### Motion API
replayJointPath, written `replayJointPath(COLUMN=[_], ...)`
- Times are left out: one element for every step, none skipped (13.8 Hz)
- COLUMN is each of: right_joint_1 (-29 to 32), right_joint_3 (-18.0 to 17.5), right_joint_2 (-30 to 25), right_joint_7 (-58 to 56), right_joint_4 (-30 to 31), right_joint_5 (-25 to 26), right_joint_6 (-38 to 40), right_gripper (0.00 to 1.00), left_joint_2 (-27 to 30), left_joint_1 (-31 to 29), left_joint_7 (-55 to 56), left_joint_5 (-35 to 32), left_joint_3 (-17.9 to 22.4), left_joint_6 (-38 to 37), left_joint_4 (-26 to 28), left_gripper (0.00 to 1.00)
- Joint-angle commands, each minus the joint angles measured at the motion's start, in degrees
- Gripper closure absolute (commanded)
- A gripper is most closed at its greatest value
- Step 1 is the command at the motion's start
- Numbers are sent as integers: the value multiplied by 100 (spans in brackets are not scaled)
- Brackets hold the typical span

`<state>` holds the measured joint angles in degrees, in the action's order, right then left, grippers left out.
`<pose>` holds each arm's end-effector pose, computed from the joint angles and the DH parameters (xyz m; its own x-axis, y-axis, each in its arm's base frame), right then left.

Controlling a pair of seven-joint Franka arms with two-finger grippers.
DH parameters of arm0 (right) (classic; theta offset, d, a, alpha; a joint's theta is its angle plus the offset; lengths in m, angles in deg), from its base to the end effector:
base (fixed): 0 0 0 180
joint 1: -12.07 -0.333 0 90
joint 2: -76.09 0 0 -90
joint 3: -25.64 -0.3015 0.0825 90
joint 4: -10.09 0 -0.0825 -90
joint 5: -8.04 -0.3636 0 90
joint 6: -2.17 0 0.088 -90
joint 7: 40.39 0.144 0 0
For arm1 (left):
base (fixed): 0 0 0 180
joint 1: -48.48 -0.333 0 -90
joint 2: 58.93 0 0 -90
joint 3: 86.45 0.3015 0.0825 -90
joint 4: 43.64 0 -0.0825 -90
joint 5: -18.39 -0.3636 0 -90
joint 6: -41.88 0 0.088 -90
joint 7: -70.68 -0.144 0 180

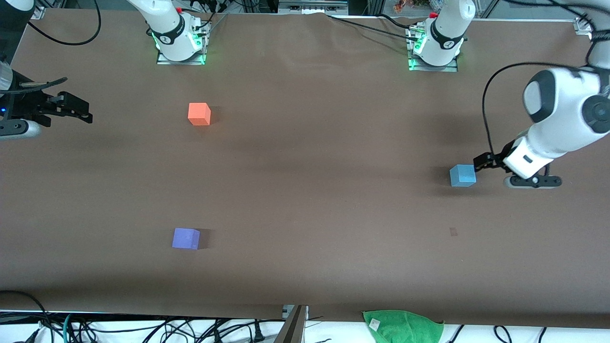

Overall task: Place blue block between orange and purple blocks
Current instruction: 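Lower the left gripper onto the light-blue cube and grasp it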

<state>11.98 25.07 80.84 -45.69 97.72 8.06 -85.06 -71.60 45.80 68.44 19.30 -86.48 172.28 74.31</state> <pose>0.5486 0.0061 0.5426 0.9906 0.1038 -0.0893 0.1034 -0.9946 -0.0088 0.5632 0.0252 0.2906 0.9998 0.0175 -0.0034 0.0175 -0.9998 0.0123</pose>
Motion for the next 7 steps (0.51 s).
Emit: replayJointPath(right_joint_1=[62,62,62,62,62,62,62], right_joint_3=[-5,-5,-5,-5,-5,-5,-5], right_joint_2=[44,44,44,52,44,52,52], right_joint_7=[-85,-85,-85,-85,-85,-85,-85], right_joint_4=[-124,-124,-124,-124,-124,-124,-124], right_joint_5=[-90,-90,-90,-90,-90,-90,-90], right_joint_6=[30,30,30,30,30,30,30], right_gripper=[0,0,0,0,0,0,0], left_joint_2=[-174,-349,-568,-727,-859,-956,-992], left_joint_1=[-66,-83,-83,-92,-92,-92,-92], left_joint_7=[-92,-23,-22,-22,-22,-13,-13], left_joint_5=[-48,-48,-56,-57,-57,-48,-48], left_joint_3=[-15,-23,-23,-15,-23,-23,-23], left_joint_6=[818,986,1118,1363,1557,1620,1629], left_joint_4=[429,474,484,518,554,571,615], left_gripper=[0,0,0,0,0,0,0])
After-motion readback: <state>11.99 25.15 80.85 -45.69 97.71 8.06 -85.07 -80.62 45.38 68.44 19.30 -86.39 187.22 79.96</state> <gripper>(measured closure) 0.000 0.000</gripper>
